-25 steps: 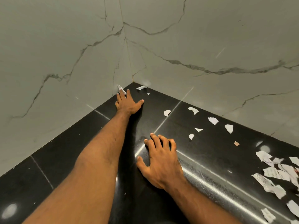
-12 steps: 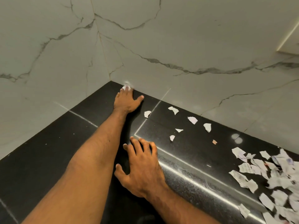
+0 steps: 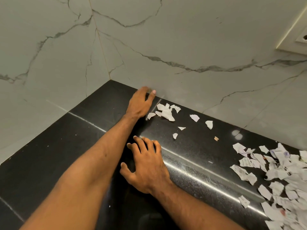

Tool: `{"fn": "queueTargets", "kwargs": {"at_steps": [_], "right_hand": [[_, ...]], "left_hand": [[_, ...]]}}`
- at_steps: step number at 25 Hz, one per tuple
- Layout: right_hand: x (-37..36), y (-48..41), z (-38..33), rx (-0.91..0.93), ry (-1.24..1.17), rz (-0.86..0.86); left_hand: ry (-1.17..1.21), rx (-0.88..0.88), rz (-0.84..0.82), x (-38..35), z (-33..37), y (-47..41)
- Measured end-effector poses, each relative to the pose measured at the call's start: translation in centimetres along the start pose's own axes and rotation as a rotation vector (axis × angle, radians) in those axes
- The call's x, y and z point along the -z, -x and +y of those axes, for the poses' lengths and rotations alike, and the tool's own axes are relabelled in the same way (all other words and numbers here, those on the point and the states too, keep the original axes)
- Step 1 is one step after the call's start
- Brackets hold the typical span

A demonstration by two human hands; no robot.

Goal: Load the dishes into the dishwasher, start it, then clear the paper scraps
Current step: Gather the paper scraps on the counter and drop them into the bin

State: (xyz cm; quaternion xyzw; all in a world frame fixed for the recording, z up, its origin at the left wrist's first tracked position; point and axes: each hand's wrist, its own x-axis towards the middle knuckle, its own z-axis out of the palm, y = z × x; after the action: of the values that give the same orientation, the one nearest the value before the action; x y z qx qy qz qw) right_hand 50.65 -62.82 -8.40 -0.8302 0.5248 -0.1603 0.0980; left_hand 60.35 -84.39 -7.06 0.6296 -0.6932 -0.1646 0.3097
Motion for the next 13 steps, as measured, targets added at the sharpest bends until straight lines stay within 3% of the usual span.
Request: {"fn": "queueTargets", "kwargs": {"at_steps": [2, 4, 6, 8, 9, 10, 11, 12, 13], "right_hand": [[0.0, 0.0, 0.2, 0.013, 0.02, -0.022], [0.0, -0.1, 0.2, 0.012, 0.042, -0.05], [0.4, -0.2, -0.1, 0.014, 0.002, -0.059], [0.7, 0.0, -0.1, 0.089, 0.03, 0.001], [0.8, 0.2, -0.1, 0.134, 0.069, 0.059], [0.5, 0.3, 0.0, 0.173, 0.116, 0.156], [0.3, 0.5, -0.3, 0.159, 0.107, 0.2], [-0.4, 0.5, 0.0, 0.14, 0.125, 0.254], [-0.3, 0.8, 0.0, 0.102, 0.105, 0.197]], "left_hand": [[-0.275, -0.007, -0.229, -2.8, 1.2, 0.7], [-0.326, -0.075, -0.426, -3.7, 4.3, 2.7], [-0.145, -0.117, -0.687, -2.5, 8.9, 5.4], [0.158, -0.016, -0.99, -1.0, 13.3, 8.7], [0.257, 0.009, -1.049, -0.5, 14.8, 10.2], [0.294, -0.022, -0.984, -0.3, 15.4, 11.4], [0.303, -0.067, -0.819, 0.1, 15.3, 12.5], [0.312, -0.081, -0.576, 0.5, 14.4, 13.1], [0.34, -0.042, -0.333, 1.0, 13.0, 13.6]]}}
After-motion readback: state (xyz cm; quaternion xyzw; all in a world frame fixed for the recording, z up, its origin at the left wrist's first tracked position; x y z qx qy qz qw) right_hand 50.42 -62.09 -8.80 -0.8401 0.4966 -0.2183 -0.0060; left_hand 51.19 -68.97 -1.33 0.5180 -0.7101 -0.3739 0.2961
